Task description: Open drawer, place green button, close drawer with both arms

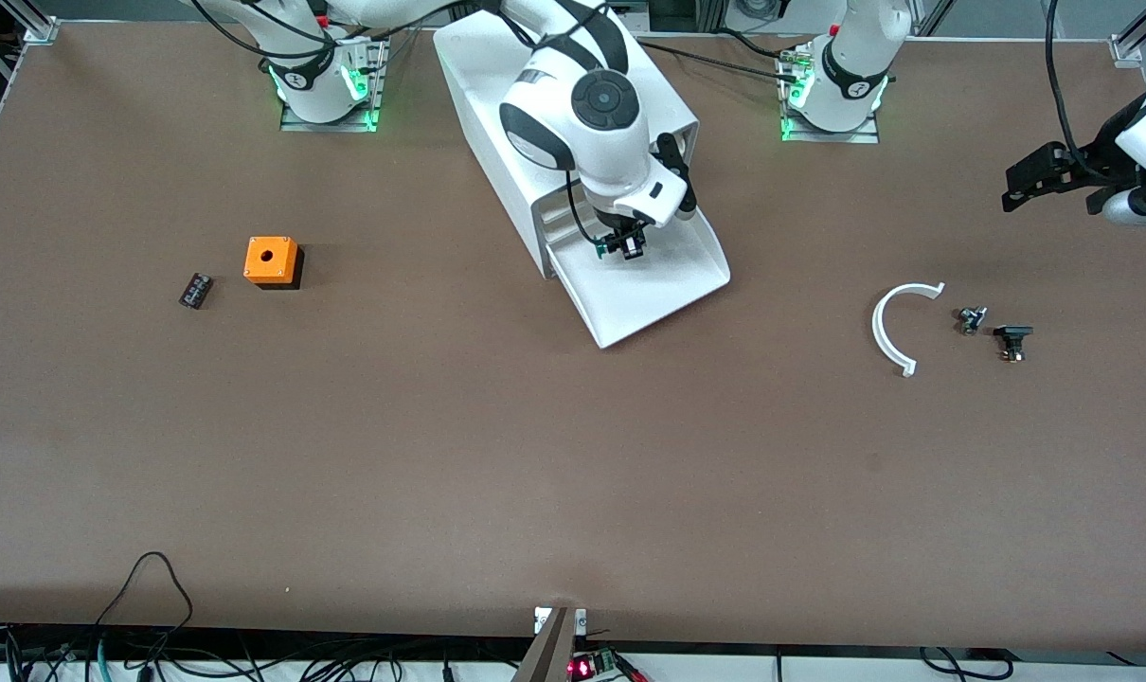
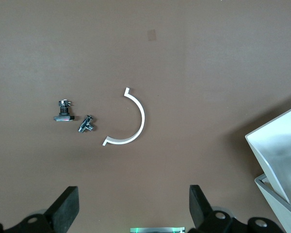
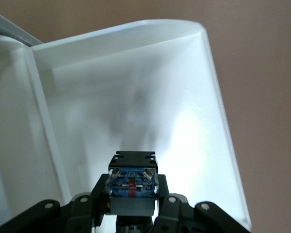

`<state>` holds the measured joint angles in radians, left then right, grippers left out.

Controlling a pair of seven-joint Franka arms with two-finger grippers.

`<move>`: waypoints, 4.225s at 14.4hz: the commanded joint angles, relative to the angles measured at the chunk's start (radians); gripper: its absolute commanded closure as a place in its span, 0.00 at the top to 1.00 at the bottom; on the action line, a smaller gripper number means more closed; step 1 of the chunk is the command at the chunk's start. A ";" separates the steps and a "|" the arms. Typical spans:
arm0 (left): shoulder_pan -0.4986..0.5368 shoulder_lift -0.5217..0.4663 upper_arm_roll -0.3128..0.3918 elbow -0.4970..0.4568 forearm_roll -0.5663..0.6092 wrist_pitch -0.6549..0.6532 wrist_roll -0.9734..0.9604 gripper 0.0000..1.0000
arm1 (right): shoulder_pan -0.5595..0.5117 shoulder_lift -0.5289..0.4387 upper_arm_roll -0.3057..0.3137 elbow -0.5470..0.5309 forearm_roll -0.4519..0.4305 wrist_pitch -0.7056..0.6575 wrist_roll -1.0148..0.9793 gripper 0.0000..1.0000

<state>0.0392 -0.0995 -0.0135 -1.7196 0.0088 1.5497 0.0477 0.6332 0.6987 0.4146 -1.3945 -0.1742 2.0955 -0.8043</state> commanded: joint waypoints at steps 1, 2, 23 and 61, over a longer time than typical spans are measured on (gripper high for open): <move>0.001 -0.014 0.000 -0.014 0.004 0.017 0.000 1.00 | 0.032 0.044 -0.008 0.051 -0.016 -0.014 -0.013 0.34; 0.001 -0.008 0.006 -0.008 0.002 0.017 0.000 1.00 | 0.036 0.050 -0.008 0.051 -0.027 -0.014 -0.013 0.34; -0.002 0.047 0.007 -0.017 -0.001 0.121 0.001 1.00 | 0.066 -0.083 -0.071 0.113 0.016 0.017 0.197 1.00; -0.542 0.546 -0.201 -0.336 -0.141 0.826 -0.770 1.00 | -0.556 -0.631 -0.562 -0.218 0.108 -0.430 0.786 1.00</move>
<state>-0.5018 0.4912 -0.1874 -2.0147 -0.1217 2.3907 -0.7285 0.1178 0.0966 -0.1652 -1.5712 -0.0606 1.6370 0.0280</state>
